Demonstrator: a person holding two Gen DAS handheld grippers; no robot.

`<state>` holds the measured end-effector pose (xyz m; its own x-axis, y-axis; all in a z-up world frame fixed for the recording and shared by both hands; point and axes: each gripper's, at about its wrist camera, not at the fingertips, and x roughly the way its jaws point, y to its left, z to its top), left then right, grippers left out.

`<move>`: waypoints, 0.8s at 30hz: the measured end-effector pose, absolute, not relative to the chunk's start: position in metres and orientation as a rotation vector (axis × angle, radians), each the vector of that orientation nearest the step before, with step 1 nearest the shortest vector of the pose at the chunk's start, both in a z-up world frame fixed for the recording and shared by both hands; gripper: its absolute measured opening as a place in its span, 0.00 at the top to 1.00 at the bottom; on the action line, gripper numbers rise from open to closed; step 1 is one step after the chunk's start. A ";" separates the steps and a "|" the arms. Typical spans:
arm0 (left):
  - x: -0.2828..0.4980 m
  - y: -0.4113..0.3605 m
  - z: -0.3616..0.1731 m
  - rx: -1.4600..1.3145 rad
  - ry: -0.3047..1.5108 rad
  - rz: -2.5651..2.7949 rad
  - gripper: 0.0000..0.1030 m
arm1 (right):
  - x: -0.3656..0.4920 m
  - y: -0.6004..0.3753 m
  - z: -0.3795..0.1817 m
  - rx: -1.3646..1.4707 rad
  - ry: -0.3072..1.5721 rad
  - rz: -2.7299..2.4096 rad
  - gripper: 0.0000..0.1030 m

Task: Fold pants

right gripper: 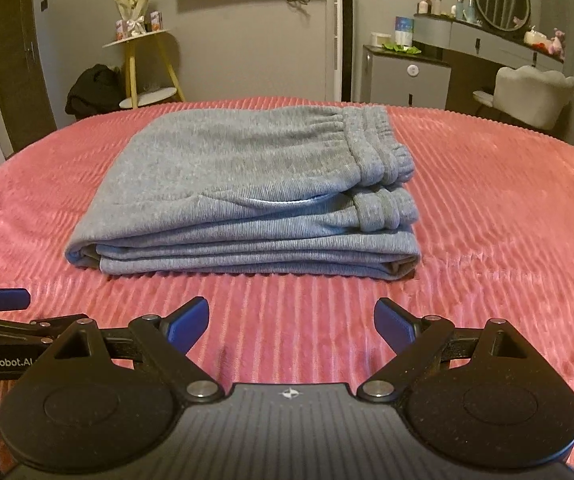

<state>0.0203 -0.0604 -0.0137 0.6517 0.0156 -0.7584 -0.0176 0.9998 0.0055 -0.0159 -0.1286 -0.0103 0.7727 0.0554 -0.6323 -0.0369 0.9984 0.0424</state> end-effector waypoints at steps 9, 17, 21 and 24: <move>0.019 -0.059 -0.013 -0.011 0.858 0.018 0.13 | -0.011 -0.133 -0.014 0.043 0.707 0.038 0.12; 0.019 -0.060 -0.014 0.002 0.865 0.027 0.13 | -0.011 -0.135 -0.014 0.043 0.706 0.032 0.12; 0.020 -0.061 -0.015 0.005 0.867 0.028 0.13 | -0.011 -0.136 -0.014 0.050 0.706 0.029 0.12; 0.019 -0.061 -0.015 0.006 0.867 0.030 0.13 | -0.011 -0.137 -0.014 0.055 0.707 0.026 0.12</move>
